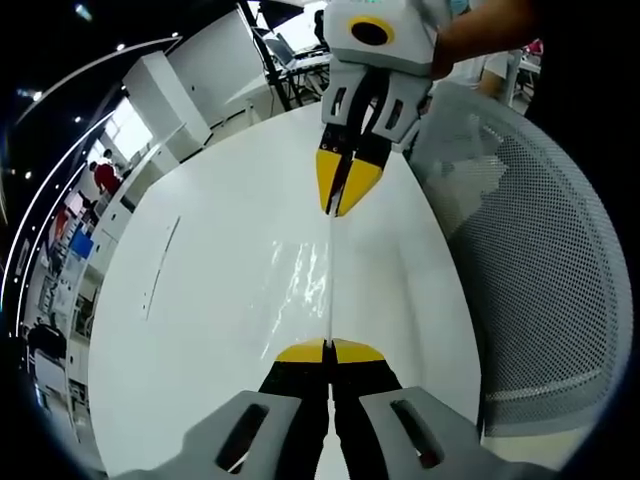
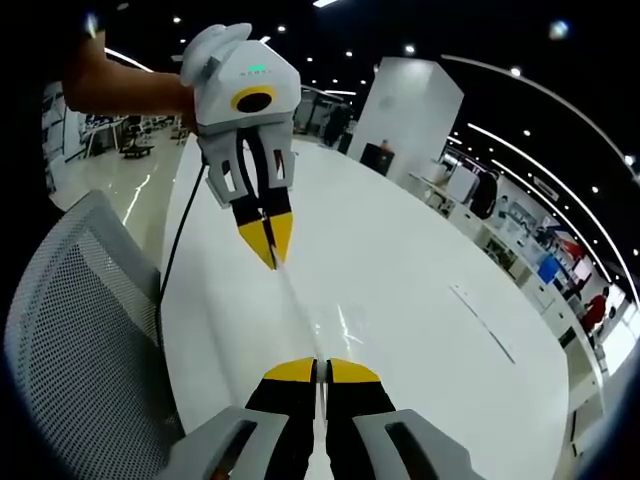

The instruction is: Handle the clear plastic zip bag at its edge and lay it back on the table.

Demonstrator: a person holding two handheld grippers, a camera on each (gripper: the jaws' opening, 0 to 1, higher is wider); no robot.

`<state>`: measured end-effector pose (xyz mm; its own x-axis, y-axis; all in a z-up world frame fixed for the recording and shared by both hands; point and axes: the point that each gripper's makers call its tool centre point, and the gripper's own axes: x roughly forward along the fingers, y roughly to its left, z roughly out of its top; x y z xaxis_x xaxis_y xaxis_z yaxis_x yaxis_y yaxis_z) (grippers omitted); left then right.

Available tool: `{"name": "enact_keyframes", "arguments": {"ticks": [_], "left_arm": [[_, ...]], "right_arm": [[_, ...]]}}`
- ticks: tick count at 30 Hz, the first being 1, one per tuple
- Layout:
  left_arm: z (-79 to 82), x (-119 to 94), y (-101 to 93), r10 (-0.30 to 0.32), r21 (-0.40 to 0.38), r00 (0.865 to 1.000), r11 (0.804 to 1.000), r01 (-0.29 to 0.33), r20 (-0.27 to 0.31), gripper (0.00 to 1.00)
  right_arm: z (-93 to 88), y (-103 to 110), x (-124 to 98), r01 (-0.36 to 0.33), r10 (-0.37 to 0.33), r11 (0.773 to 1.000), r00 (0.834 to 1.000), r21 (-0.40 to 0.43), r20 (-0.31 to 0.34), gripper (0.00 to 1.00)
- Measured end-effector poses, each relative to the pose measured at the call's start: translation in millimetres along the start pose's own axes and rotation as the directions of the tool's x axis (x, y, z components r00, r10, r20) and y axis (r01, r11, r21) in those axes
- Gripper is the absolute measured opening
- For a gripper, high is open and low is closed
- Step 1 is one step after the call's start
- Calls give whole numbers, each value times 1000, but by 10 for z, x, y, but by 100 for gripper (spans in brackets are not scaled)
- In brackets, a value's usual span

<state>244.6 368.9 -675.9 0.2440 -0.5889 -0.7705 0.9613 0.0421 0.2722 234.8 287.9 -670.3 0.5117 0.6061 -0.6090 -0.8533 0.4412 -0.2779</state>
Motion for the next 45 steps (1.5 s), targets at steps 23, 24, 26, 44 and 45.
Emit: {"name": "enact_keyframes", "arguments": {"ticks": [23,24,26,44,45], "left_arm": [[-16,6,2,0,-7,1000,1000,0,-1,0],[-15,5,2,1,-7,1000,1000,-1,-1,0],[-14,3,0,1,-8,1000,1000,-1,-1,0],[-27,-15,9,5,-13,1000,1000,-5,-2,0],[-30,-15,10,5,-14,1000,1000,-5,-2,0]], "right_arm": [[-47,-37,-21,13,-13,1000,1000,12,-2,0],[-49,-38,-22,13,-13,1000,1000,13,-2,0],[-53,-40,-25,14,-14,1000,1000,14,-2,0],[-72,-60,-40,22,-22,1000,1000,18,-6,0],[-75,-61,-41,23,-23,1000,1000,18,-7,0]]}}
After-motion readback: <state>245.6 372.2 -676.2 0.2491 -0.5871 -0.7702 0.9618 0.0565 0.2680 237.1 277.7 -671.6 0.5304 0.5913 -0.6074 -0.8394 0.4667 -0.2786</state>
